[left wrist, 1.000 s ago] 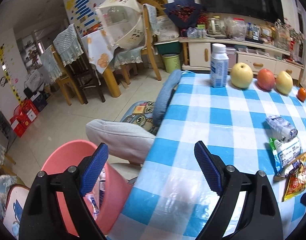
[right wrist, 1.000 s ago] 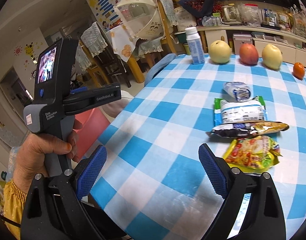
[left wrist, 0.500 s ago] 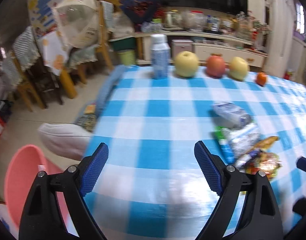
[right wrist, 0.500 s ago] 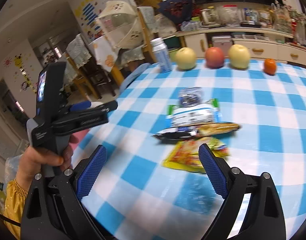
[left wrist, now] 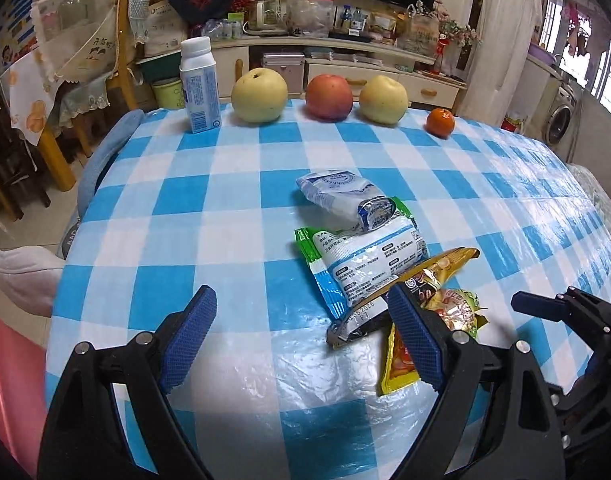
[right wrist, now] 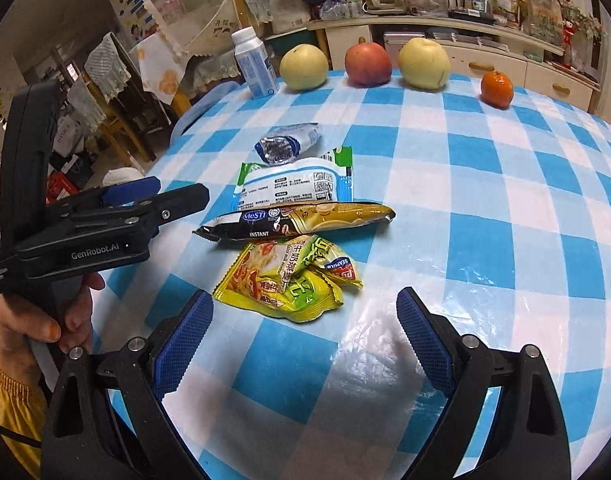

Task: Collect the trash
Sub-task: 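Move both tools back over the table toward the remaining snack packets, then grasp the white-blue packet with the left tool while the right tool grasps the yellow-green noodle packet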

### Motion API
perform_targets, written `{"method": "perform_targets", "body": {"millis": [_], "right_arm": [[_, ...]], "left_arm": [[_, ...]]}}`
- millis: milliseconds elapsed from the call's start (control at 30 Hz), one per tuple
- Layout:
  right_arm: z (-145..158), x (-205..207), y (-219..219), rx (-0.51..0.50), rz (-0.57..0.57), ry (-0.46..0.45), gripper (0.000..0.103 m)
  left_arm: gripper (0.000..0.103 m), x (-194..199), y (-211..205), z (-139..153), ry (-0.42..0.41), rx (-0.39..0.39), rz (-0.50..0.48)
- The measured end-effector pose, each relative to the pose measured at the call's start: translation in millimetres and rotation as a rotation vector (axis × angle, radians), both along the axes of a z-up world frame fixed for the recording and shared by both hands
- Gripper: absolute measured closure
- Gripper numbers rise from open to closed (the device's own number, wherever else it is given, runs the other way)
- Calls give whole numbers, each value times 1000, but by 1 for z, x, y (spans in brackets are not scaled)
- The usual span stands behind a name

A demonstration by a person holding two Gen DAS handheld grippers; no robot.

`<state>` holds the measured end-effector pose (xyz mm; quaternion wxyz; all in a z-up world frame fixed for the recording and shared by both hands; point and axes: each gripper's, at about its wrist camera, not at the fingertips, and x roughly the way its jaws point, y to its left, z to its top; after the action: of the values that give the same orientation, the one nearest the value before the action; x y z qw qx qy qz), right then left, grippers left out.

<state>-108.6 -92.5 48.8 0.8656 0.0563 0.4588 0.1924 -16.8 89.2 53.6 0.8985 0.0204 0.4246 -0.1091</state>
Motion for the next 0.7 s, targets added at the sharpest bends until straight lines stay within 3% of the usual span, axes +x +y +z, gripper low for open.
{"method": "perform_targets", "body": {"millis": [200, 367, 500, 700], "right_arm": [[-10, 10, 7, 7, -5, 14, 11], [-16, 17, 17, 1, 9, 10, 15], [-22, 19, 25, -52, 7, 6, 29], [-24, 19, 21, -26, 9, 12, 33]], "left_arm": [[15, 6, 4, -2, 22, -56, 4], [15, 14, 10, -1, 37, -180, 15], [15, 20, 6, -1, 29, -194, 41], [15, 29, -17, 6, 2, -174, 20]]}}
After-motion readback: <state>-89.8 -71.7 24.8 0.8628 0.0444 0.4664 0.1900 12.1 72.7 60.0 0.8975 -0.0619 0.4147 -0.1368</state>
